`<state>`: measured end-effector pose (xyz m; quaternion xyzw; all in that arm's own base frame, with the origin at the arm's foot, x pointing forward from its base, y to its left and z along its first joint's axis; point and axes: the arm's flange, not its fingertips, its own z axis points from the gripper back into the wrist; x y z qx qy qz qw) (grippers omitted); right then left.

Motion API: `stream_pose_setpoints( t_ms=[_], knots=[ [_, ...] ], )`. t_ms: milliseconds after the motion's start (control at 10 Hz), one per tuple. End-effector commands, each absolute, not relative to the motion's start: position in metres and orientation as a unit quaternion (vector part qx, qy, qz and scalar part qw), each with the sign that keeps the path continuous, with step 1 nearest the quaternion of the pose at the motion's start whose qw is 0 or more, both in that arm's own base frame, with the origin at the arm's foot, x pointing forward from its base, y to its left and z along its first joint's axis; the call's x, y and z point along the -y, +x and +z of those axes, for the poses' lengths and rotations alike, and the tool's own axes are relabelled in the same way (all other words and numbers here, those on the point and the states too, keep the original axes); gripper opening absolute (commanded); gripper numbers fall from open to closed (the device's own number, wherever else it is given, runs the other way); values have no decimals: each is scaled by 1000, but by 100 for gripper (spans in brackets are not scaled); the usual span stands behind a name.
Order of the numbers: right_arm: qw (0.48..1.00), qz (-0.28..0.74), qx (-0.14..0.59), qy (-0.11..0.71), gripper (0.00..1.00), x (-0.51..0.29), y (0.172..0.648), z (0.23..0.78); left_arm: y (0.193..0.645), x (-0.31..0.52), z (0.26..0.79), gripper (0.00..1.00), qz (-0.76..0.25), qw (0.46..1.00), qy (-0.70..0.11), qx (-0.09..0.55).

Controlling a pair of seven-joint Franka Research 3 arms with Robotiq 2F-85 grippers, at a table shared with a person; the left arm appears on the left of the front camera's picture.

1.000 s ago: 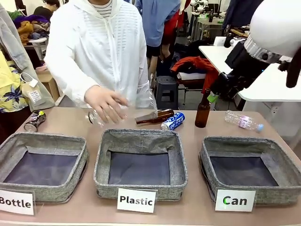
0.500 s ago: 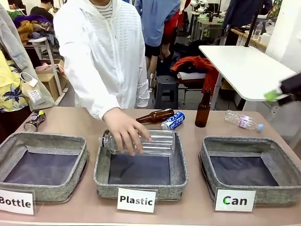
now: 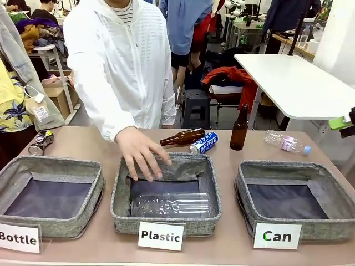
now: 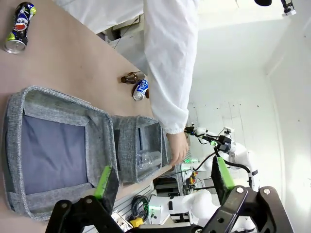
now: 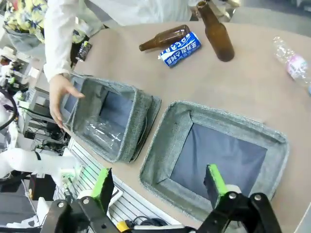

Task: Sort the can waste into the basket.
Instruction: Pick up the can waste from the table and place it in the right Fabric basket.

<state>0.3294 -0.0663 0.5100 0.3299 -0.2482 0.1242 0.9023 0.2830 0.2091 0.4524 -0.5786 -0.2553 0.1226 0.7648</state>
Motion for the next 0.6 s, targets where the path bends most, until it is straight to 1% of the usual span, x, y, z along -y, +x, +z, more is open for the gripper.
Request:
stream_pose_setpoints(
  t_ms=[0,100,200,500],
  knots=[
    [906,157,262,294,100,41,352,518,282,-209,453,100,112,761,-582,264],
    [914,205,245,251,100,14,370,525,282,-209,453,100,112,761,-582,264],
    [913,251,229,226,100,-14,392,531,282,-209,453,100,112,761,-582,264],
    [917,323,196,127,100,-126,463,530,282,-209,453,100,112,761,-582,264]
  ],
)
